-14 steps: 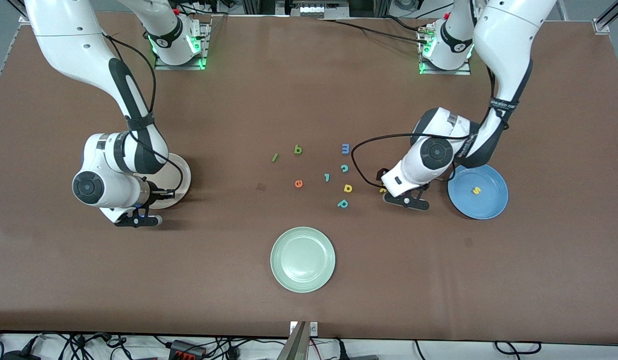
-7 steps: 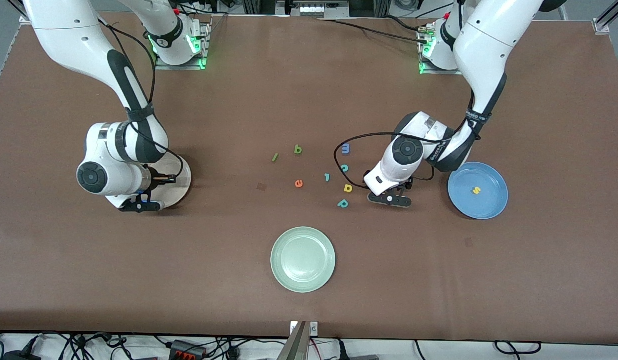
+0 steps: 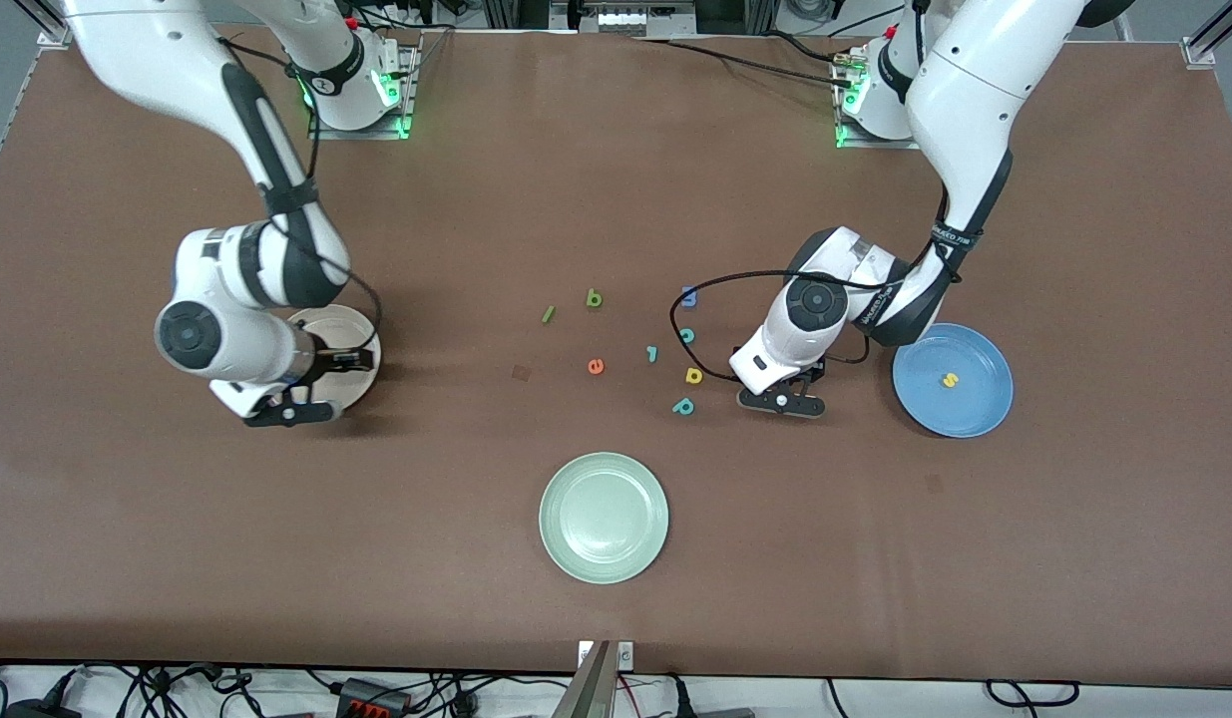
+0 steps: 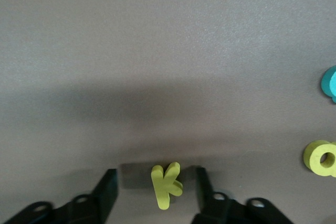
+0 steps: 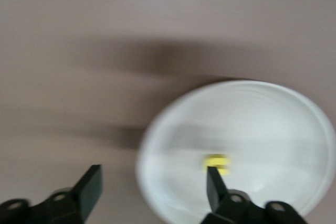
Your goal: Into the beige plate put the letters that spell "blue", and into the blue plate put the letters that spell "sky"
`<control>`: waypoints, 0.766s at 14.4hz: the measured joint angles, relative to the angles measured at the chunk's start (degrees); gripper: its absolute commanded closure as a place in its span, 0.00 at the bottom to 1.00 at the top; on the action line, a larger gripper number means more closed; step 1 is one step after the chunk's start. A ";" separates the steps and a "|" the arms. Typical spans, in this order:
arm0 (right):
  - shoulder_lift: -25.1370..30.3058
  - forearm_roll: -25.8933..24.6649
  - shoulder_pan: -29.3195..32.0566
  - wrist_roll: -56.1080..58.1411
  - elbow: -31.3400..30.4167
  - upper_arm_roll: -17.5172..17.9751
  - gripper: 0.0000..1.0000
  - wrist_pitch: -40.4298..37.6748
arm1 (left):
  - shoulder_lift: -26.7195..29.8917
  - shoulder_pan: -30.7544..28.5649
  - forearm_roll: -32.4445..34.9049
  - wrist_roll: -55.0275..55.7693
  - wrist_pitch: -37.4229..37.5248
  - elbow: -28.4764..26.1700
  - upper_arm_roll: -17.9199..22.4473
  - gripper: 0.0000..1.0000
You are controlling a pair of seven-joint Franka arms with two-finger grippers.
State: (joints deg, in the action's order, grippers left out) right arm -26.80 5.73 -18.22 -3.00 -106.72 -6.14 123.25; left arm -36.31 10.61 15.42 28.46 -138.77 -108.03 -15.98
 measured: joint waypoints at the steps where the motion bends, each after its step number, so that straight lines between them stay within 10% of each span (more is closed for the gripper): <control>1: 0.17 0.03 -3.11 -3.66 0.16 0.12 0.00 0.28 | -0.05 0.00 0.00 0.02 0.00 0.00 0.00 0.66; 4: -0.75 0.32 -11.99 -16.54 0.06 0.31 0.00 2.92 | -0.06 0.01 0.00 0.13 0.00 0.04 -0.04 0.88; 11: -4.62 12.50 -21.60 -27.84 -0.41 0.54 0.09 9.05 | 1.85 -2.80 0.10 -1.18 6.97 2.94 -0.01 0.88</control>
State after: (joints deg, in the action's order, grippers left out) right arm -31.42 18.23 -39.82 -30.84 -107.12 -5.60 132.30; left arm -34.46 7.81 15.53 27.28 -131.81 -105.09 -15.99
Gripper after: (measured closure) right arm 0.004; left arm 0.758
